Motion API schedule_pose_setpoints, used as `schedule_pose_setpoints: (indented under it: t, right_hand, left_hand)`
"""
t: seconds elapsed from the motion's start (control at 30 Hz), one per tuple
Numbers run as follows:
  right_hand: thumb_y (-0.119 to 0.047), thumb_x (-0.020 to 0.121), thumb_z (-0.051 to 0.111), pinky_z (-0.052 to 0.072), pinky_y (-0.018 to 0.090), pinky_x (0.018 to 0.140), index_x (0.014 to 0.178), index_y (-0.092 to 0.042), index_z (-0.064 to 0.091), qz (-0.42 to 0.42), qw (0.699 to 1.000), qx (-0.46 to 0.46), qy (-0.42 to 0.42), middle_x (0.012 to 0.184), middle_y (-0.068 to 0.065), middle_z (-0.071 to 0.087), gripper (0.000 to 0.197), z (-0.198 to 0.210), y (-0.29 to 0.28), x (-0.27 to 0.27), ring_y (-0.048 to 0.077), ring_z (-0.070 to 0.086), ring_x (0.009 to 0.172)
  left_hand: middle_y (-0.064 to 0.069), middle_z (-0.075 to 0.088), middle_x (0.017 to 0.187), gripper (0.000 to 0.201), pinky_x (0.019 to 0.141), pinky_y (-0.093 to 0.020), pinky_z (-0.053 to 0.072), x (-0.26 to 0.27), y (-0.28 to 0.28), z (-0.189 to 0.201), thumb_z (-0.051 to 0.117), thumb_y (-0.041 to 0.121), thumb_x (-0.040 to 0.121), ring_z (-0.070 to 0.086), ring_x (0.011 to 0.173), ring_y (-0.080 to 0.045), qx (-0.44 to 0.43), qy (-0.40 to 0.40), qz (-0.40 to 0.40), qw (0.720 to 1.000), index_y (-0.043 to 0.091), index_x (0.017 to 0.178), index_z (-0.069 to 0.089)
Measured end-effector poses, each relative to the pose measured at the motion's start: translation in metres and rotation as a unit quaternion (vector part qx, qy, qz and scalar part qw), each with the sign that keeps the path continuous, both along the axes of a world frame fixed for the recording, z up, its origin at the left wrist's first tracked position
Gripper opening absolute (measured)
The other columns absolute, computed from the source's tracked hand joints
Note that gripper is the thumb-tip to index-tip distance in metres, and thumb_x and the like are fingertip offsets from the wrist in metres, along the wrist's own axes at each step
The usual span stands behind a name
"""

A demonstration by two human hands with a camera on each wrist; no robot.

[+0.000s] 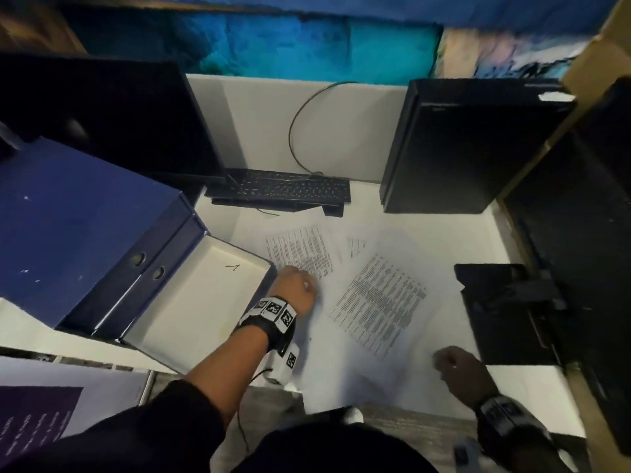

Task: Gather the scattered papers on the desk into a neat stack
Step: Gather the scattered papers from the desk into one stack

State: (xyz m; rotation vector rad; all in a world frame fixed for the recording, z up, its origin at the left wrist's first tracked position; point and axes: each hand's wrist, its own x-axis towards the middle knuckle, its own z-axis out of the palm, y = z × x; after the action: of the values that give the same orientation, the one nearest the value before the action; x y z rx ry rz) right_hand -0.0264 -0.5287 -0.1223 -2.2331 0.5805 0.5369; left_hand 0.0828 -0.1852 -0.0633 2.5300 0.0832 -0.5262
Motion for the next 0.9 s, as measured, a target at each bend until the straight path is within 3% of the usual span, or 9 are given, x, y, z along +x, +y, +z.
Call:
schedule_pose_setpoints:
  t: [0.1, 0.2, 0.3, 0.37, 0.47, 0.57, 0.7, 0.8, 0.9]
  right_hand:
    - [-0.014, 0.090, 0.067, 0.044, 0.036, 0.095, 0.119, -0.008, 0.062, -0.041, 0.999, 0.013, 0.007, 0.117, 0.013, 0.065, 0.030, -0.017, 0.003, 0.021, 0.031, 0.062, 0.111]
    - [-0.018, 0.090, 0.069, 0.046, 0.052, 0.101, 0.139, -0.002, 0.045, -0.085, 0.994, 0.060, 0.029, 0.128, 0.019, 0.060, 0.057, -0.023, 0.006, 0.044, 0.030, 0.058, 0.106]
    - [-0.020, 0.089, 0.070, 0.044, 0.051, 0.104, 0.145, -0.002, 0.038, -0.117, 0.991, 0.057, 0.026, 0.139, 0.019, 0.054, 0.067, -0.024, 0.012, 0.056, 0.033, 0.056, 0.116]
    - [-0.019, 0.089, 0.070, 0.042, 0.045, 0.106, 0.148, -0.002, 0.034, -0.130, 0.990, 0.052, 0.016, 0.146, 0.018, 0.048, 0.071, -0.020, 0.023, 0.065, 0.034, 0.051, 0.128]
    - [-0.022, 0.087, 0.073, 0.037, 0.042, 0.111, 0.151, -0.006, 0.029, -0.131, 0.990, 0.052, 0.006, 0.156, 0.016, 0.034, 0.079, -0.020, 0.035, 0.076, 0.033, 0.041, 0.139]
    - [-0.022, 0.086, 0.074, 0.036, 0.038, 0.111, 0.151, -0.008, 0.028, -0.136, 0.989, 0.061, -0.003, 0.157, 0.013, 0.033, 0.081, -0.020, 0.044, 0.081, 0.033, 0.039, 0.139]
    - [-0.022, 0.086, 0.074, 0.033, 0.036, 0.112, 0.150, -0.007, 0.029, -0.102, 0.993, 0.052, -0.008, 0.156, 0.012, 0.035, 0.080, -0.016, 0.050, 0.087, 0.032, 0.038, 0.140]
    - [-0.020, 0.085, 0.075, 0.035, 0.036, 0.112, 0.147, -0.008, 0.032, -0.063, 0.996, 0.056, -0.002, 0.152, 0.011, 0.041, 0.076, -0.014, 0.056, 0.092, 0.030, 0.043, 0.136]
    - [-0.019, 0.086, 0.074, 0.038, 0.038, 0.111, 0.147, -0.009, 0.033, -0.046, 0.996, 0.072, 0.003, 0.153, 0.012, 0.041, 0.074, -0.014, 0.061, 0.092, 0.031, 0.045, 0.135]
  left_hand:
    - [-0.011, 0.046, 0.133, 0.033, 0.094, -0.040, 0.051, 0.030, 0.000, -0.032, 0.049, 0.025, 0.078, 0.053, 0.116, -0.032, 0.053, -0.013, 0.015, 0.998, 0.019, 0.108, 0.063]
    - [-0.012, 0.021, 0.155, 0.063, 0.108, -0.056, 0.035, 0.041, -0.006, -0.059, 0.052, 0.042, 0.078, 0.028, 0.136, -0.044, 0.108, 0.045, 0.013, 0.993, 0.031, 0.138, 0.036]
    - [-0.012, 0.003, 0.162, 0.084, 0.112, -0.067, 0.018, 0.039, -0.021, -0.087, 0.054, 0.062, 0.075, 0.006, 0.145, -0.047, 0.156, 0.080, -0.001, 0.985, 0.038, 0.147, 0.019]
    - [-0.011, 0.005, 0.161, 0.083, 0.107, -0.069, 0.023, 0.036, -0.032, -0.098, 0.057, 0.060, 0.074, 0.009, 0.145, -0.045, 0.171, 0.072, -0.031, 0.982, 0.036, 0.145, 0.022]
    - [-0.005, 0.030, 0.150, 0.077, 0.098, -0.059, 0.035, 0.034, -0.050, -0.095, 0.063, 0.057, 0.069, 0.032, 0.134, -0.034, 0.175, 0.057, -0.051, 0.982, 0.029, 0.137, 0.039]
    - [-0.004, 0.047, 0.135, 0.066, 0.095, -0.048, 0.040, 0.037, -0.046, -0.094, 0.069, 0.048, 0.064, 0.047, 0.119, -0.026, 0.128, 0.017, 0.070, 0.989, 0.027, 0.124, 0.051]
    - [-0.008, 0.033, 0.147, 0.086, 0.103, -0.052, 0.038, 0.037, -0.026, -0.102, 0.064, 0.053, 0.070, 0.035, 0.134, -0.029, 0.132, 0.039, 0.056, 0.989, 0.018, 0.141, 0.033]
    - [-0.001, 0.050, 0.129, 0.075, 0.095, -0.042, 0.042, 0.030, -0.036, -0.099, 0.073, 0.048, 0.063, 0.048, 0.118, -0.020, 0.138, 0.002, 0.067, 0.988, 0.021, 0.128, 0.047]
    - [-0.012, 0.040, 0.138, 0.078, 0.098, -0.046, 0.043, 0.024, -0.036, -0.087, 0.072, 0.045, 0.067, 0.045, 0.124, -0.034, 0.088, 0.009, 0.148, 0.985, 0.020, 0.134, 0.041]
